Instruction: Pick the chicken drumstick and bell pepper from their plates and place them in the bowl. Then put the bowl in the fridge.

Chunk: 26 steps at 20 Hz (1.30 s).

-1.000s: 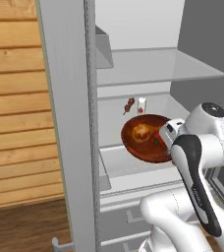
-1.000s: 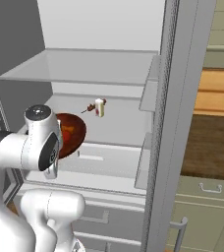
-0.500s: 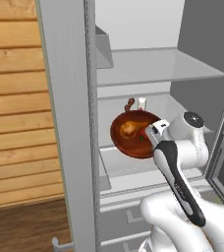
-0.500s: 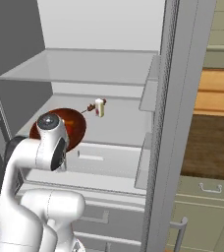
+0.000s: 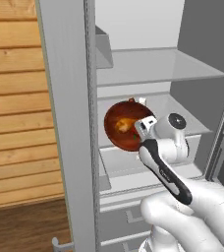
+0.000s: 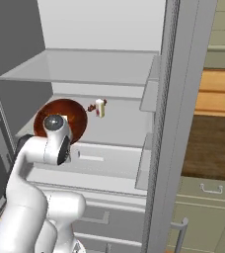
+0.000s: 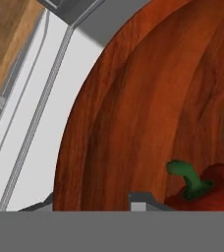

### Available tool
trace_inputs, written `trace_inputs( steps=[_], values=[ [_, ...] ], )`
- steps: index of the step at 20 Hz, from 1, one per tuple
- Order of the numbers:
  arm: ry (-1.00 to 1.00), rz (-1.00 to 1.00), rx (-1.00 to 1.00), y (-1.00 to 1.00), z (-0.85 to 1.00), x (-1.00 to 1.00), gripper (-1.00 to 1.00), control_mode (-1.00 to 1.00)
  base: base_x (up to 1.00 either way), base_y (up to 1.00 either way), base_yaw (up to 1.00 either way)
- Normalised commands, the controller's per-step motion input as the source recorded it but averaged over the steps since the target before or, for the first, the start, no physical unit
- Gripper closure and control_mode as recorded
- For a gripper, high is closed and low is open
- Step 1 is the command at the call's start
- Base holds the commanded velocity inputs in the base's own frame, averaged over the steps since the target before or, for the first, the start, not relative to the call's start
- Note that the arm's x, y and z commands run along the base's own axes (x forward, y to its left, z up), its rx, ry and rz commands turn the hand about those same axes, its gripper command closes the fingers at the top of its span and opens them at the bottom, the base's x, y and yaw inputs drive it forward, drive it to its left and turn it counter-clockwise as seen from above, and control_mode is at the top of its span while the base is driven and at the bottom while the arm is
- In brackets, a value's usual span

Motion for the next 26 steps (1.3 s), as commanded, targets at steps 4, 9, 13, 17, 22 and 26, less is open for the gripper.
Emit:
trace_inputs(
  steps=[4, 9, 13, 17, 22, 26],
  values=[
    [0.11, 0.0, 0.0, 0.15, 0.0, 0.81, 1.0, -1.0, 0.0, 0.0, 0.0],
    [0.16, 0.0, 0.0, 0.34, 0.0, 0.45, 1.0, -1.0, 0.0, 0.0, 0.0],
    [0.07, 0.0, 0.0, 0.31, -0.21, 0.09, 1.0, -1.0, 0.0, 0.0, 0.0],
    [0.01, 0.0, 0.0, 0.18, -0.38, 0.0, 1.0, -1.0, 0.0, 0.0, 0.0],
    [-0.03, 0.0, 0.0, 0.04, -0.33, 0.14, 1.0, -1.0, 0.0, 0.0, 0.0],
    [-0.03, 0.0, 0.0, 0.0, -0.14, 0.31, 1.0, -1.0, 0.0, 0.0, 0.0]
  ],
)
